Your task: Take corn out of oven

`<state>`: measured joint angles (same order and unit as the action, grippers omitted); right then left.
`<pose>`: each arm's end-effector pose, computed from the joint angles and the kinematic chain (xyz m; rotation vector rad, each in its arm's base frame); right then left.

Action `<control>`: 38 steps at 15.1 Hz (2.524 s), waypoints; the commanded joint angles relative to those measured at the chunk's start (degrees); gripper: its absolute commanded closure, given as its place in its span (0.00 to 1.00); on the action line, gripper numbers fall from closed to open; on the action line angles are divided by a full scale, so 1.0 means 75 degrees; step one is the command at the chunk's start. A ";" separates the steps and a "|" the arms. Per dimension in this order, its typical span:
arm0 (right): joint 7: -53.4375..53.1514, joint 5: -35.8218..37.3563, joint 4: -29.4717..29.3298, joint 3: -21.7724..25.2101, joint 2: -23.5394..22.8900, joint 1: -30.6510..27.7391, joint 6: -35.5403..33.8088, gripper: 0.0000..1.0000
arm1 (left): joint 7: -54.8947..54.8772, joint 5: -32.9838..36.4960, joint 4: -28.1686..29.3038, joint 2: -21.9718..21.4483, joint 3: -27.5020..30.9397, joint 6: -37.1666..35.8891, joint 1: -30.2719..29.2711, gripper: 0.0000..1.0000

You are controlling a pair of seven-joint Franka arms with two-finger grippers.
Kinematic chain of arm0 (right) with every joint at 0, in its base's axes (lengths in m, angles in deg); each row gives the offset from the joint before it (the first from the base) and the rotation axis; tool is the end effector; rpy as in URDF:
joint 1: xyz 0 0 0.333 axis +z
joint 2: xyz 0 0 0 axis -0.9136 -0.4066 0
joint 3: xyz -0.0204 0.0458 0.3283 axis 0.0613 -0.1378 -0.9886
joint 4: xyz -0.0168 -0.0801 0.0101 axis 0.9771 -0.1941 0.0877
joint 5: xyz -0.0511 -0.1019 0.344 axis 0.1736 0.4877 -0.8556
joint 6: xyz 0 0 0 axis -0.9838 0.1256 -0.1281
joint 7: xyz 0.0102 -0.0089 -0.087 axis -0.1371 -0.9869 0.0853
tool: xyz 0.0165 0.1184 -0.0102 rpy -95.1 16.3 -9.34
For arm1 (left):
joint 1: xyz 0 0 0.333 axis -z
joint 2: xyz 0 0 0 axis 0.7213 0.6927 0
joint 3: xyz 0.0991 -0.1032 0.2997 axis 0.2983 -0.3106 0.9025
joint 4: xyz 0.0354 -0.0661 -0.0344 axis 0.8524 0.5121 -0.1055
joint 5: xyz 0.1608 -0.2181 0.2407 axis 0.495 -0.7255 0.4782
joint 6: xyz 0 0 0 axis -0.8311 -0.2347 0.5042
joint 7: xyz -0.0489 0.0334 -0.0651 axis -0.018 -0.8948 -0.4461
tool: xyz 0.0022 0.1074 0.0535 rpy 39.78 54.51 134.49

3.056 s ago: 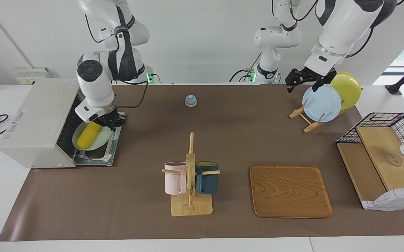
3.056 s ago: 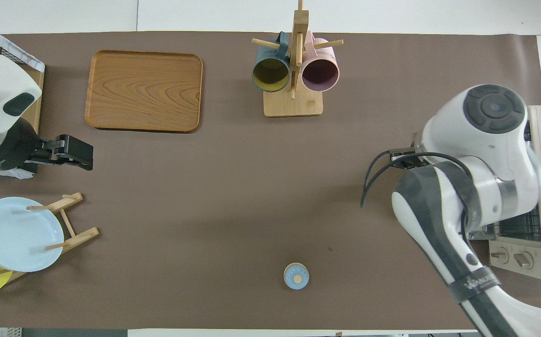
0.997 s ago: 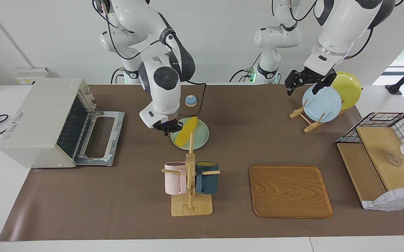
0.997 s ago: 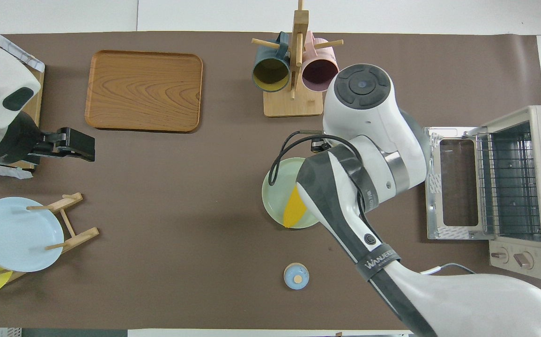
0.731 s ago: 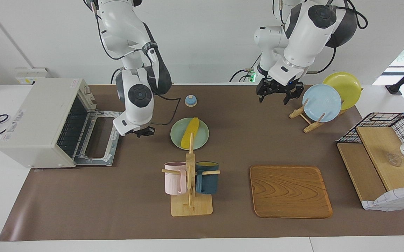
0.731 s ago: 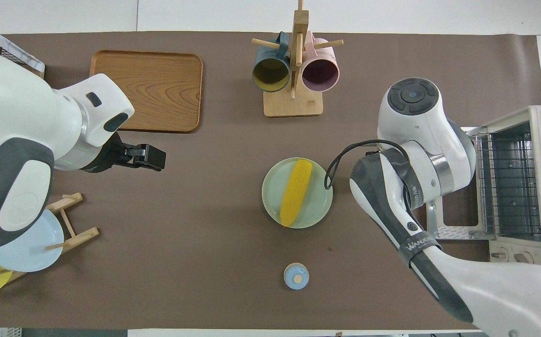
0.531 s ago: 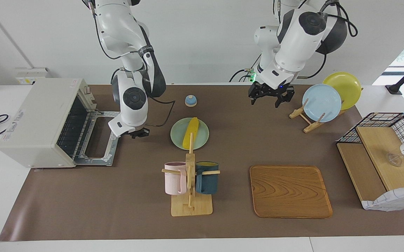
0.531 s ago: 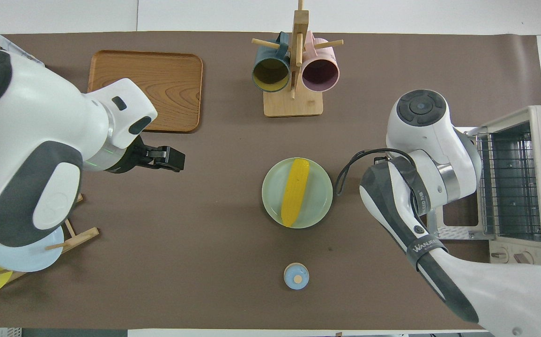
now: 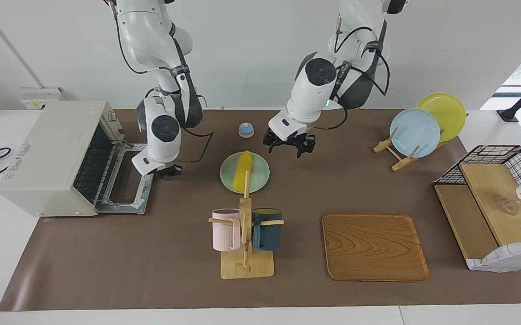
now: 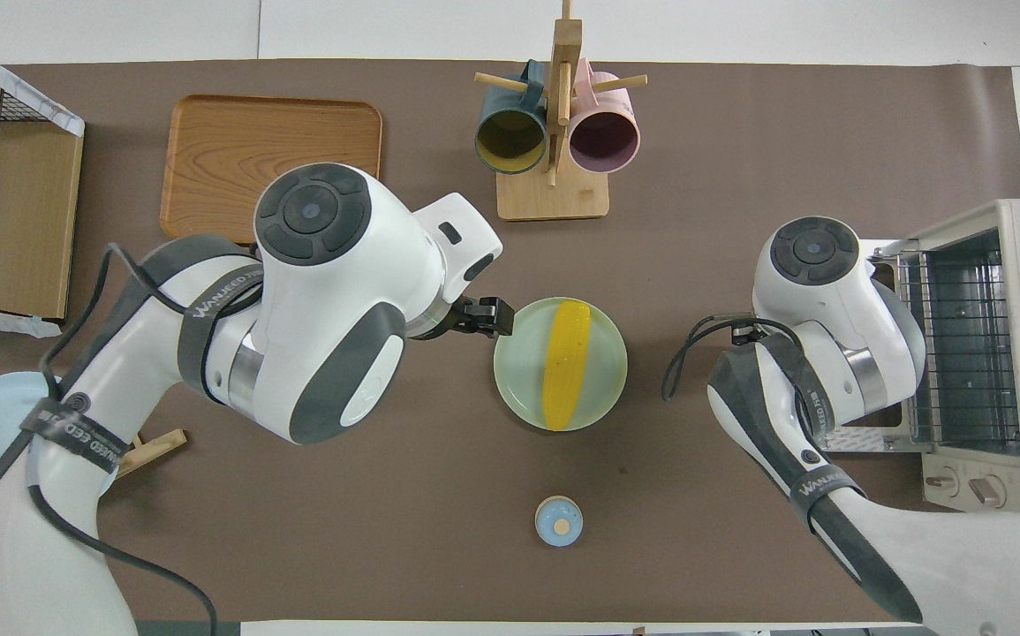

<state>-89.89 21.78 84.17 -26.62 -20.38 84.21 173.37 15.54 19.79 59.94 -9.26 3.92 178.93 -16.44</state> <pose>0.5119 0.0662 0.3220 2.7925 -0.0999 -0.2440 0.4756 -0.3990 0.4555 2.9548 -0.2824 -0.1085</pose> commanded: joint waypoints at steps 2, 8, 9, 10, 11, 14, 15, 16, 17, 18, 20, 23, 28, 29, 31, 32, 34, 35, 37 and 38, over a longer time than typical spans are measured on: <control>0.0210 0.0154 0.0354 -0.0099 0.0260 -0.0352 0.0242 1.00 | 0.0668 -0.0024 -0.0672 0.1112 0.0149 0.0581 0.0818 0.00; 0.0689 0.0166 0.0471 -0.0099 0.0260 -0.0668 0.0452 1.00 | 0.1663 0.0234 -0.0381 0.1548 0.0172 0.1437 0.1299 0.00; 0.0841 0.0166 0.0459 -0.0099 0.0260 -0.0715 0.0429 1.00 | 0.1850 0.0246 -0.0195 0.1525 0.0172 0.1519 0.1311 0.00; 0.0959 0.0178 0.0320 -0.0088 0.0237 -0.0681 0.0267 1.00 | 0.1968 0.0304 0.0051 0.1478 0.0172 0.1844 0.1322 0.00; 0.1064 0.0201 0.0110 -0.0099 0.0295 -0.0727 -0.0071 1.00 | 0.2027 0.0374 0.0285 0.1443 0.0172 0.2068 0.1346 0.00; 0.2152 0.0190 -0.0500 -0.0099 0.0844 -0.1007 -0.1185 1.00 | 0.2367 0.0387 0.0486 0.1431 0.0195 0.2315 0.1498 0.00; 0.2445 0.0155 -0.0548 -0.0099 0.1101 -0.1148 -0.1397 1.00 | 0.2367 0.0387 0.0556 0.1431 0.0207 0.2479 0.1487 0.00; 0.2692 0.0108 -0.0560 -0.0099 0.1301 -0.1265 -0.1503 1.00 | 0.2367 0.0387 0.0615 0.1431 0.0207 0.2573 0.1475 0.00; 0.2857 0.0107 -0.0549 -0.0099 0.1431 -0.1336 -0.1620 1.00 | 0.2379 0.0375 0.0627 0.1431 0.0219 0.2586 0.1475 0.00; 0.3021 0.0107 -0.0549 -0.0099 0.1571 -0.1453 -0.1749 1.00 | 0.2391 0.0387 0.0674 0.1419 0.0254 0.2574 0.1498 0.00; 0.3453 0.0107 -0.0549 -0.0099 0.1771 -0.1792 -0.1832 1.00 | 0.2484 0.0387 0.0896 0.1384 0.0254 0.2795 0.1498 0.05; 0.3643 -0.0032 -0.0735 -0.0099 0.1877 -0.2086 -0.1937 1.00 | 0.2519 0.0387 0.1003 0.1337 0.0254 0.3008 0.1498 0.32; 0.3925 -0.0745 -0.2034 -0.0111 0.1877 -0.2075 -0.3341 1.00 | 0.2766 0.0387 0.0522 0.1314 0.0477 0.2387 0.1393 1.00; 0.3925 -0.0992 -0.2443 -0.0111 0.1842 -0.2086 -0.3681 1.00 | 0.2731 0.0375 0.0533 0.1128 0.0477 0.2166 0.1370 1.00; 0.3913 -0.1345 -0.3194 -0.0122 0.1632 -0.2052 -0.4267 1.00 | 0.2637 0.0387 0.0557 0.0718 0.0477 0.1534 0.1102 1.00; 0.3913 -0.1450 -0.3441 -0.0134 0.1550 -0.2040 -0.4444 1.00 | 0.2509 0.0387 0.0557 0.0519 0.0488 0.1218 0.0822 1.00; 0.3901 -0.1743 -0.3676 -0.0134 0.1526 -0.2028 -0.4586 1.00 | 0.1401 0.0387 0.0464 0.0236 0.0488 0.0666 -0.0032 1.00; 0.3901 -0.1756 -0.3793 -0.0169 0.1479 -0.1982 -0.4702 1.00 | 0.0884 0.0398 0.0196 0.0259 0.0488 0.0490 -0.0489 1.00; 0.3878 -0.1791 -0.3958 -0.0193 0.1444 -0.1760 -0.4774 1.00 | 0.0145 0.0410 -0.0390 0.0469 0.0488 0.0091 -0.1228 1.00; 0.3878 -0.1849 -0.4086 -0.0181 0.1420 -0.1747 -0.4786 0.98 | -0.0184 0.0422 -0.0566 0.0563 0.0488 -0.0026 -0.1534 1.00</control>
<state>-62.11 9.56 57.08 -27.92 -7.98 70.54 139.35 18.81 22.07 59.50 -7.01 8.31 181.83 -23.52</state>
